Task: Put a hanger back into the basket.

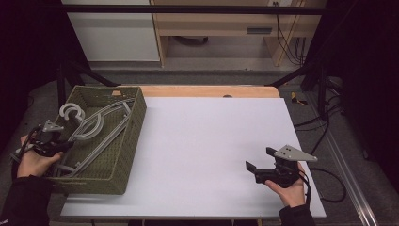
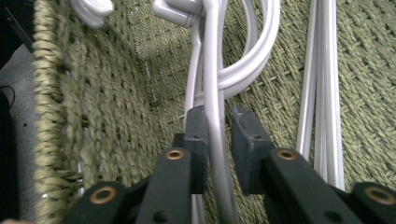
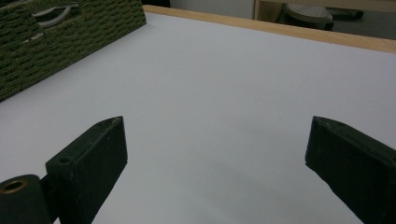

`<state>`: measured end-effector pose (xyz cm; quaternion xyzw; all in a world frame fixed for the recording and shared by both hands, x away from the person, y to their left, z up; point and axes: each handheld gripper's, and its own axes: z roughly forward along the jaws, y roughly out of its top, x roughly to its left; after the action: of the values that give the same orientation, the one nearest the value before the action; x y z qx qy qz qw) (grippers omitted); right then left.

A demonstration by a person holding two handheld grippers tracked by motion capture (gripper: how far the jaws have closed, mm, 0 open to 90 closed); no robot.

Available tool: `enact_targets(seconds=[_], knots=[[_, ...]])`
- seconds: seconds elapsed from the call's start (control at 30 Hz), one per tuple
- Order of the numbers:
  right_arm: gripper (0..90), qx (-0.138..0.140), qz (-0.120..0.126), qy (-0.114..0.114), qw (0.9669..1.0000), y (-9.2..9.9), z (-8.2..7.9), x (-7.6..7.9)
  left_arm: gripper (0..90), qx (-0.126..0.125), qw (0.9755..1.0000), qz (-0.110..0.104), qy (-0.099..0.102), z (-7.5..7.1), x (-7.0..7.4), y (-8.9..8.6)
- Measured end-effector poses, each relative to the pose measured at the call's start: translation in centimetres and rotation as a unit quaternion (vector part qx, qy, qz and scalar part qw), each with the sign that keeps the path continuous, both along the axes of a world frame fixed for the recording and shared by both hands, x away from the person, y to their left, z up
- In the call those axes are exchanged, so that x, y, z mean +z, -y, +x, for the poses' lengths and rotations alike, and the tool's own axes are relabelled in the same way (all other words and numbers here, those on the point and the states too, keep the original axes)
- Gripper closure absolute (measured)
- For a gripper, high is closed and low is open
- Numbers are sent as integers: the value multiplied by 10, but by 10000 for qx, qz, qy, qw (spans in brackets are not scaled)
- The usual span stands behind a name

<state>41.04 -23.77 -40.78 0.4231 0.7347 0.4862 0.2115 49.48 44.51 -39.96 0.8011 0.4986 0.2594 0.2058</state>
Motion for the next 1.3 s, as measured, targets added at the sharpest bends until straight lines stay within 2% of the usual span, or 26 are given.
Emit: enact_targets(seconds=[0.07, 0.13, 0.17, 0.2, 0.27, 0.3, 0.33, 0.43, 0.53, 0.57, 0.63, 0.7, 0.8, 0.87, 0.9, 1.03, 1.1, 1.17, 1.2, 1.23, 1.27, 1.3], knots=[[58, 20, -3, 4, 10000, 1, -1, 1, 714, -36, 10000, -74, 5, 0, 1, 0], [56, -8, 11, 31, 10000, 1, -1, 1, 637, -120, 9998, -146, 112, -3, 3, 1], [56, 0, 9, 40, 10000, 2, -1, 1, 601, -166, 9993, -233, 238, -5, 6, 1], [55, 2, 10, 41, 10000, 2, -1, 2, 564, -152, 9977, -459, 465, -7, 9, 1], [54, -11, 25, 48, 10000, 3, -1, 2, 471, -86, 9941, -794, 739, -12, 18, 2], [54, -13, 42, 45, 10000, 3, -1, 2, 421, -141, 9919, -841, 944, -14, 23, 3], [54, -30, 48, 48, 10000, 3, -1, 2, 393, -97, 9884, -1034, 1110, -16, 28, 5], [53, -35, 41, 68, 10000, 3, -2, 3, 321, -158, 9787, -1415, 1478, -25, 46, 11], [53, -54, 78, 97, 9999, 4, -2, 4, 253, -344, 9677, -1747, 1784, -34, 59, 23], [53, -34, 85, 117, 9999, 5, -3, 4, 239, -424, 9655, -1798, 1834, -38, 62, 28], [52, -70, 104, 136, 9998, 6, -3, 5, 211, -563, 9595, -1945, 1960, -46, 66, 40], [51, -86, 114, 165, 9998, 7, -4, 6, 188, -685, 9550, -2029, 2053, -53, 68, 51], [49, -84, 129, 200, 9997, 7, -4, 6, 160, -819, 9483, -2238, 2098, -63, 67, 66], [47, -81, 122, 225, 9996, 8, -4, 7, 146, -922, 9447, -2379, 2060, -69, 64, 75], [46, -102, 139, 225, 9996, 7, -5, 7, 142, -993, 9419, -2452, 2068, -73, 61, 81], [36, -91, 132, 321, 9994, 8, -5, 6, 131, -1178, 9370, -2619, 1991, -81, 47, 99], [33, -115, 138, 348, 9992, 9, -6, 7, 127, -1280, 9373, -2630, 1897, -85, 40, 108], [29, -129, 162, 401, 9990, 11, -6, 7, 127, -1358, 9356, -2671, 1866, -89, 32, 116], [28, -140, 201, 400, 9989, 11, -7, 7, 127, -1397, 9357, -2681, 1821, -90, 30, 121], [26, -134, 219, 421, 9988, 11, -7, 7, 127, -1463, 9377, -2609, 1766, -91, 28, 125], [25, -135, 228, 435, 9987, 12, -8, 7, 126, -1482, 9378, -2567, 1806, -92, 27, 128], [23, -135, 238, 465, 9985, 13, -8, 7, 127, -1503, 9363, -2606, 1811, -94, 25, 131]])
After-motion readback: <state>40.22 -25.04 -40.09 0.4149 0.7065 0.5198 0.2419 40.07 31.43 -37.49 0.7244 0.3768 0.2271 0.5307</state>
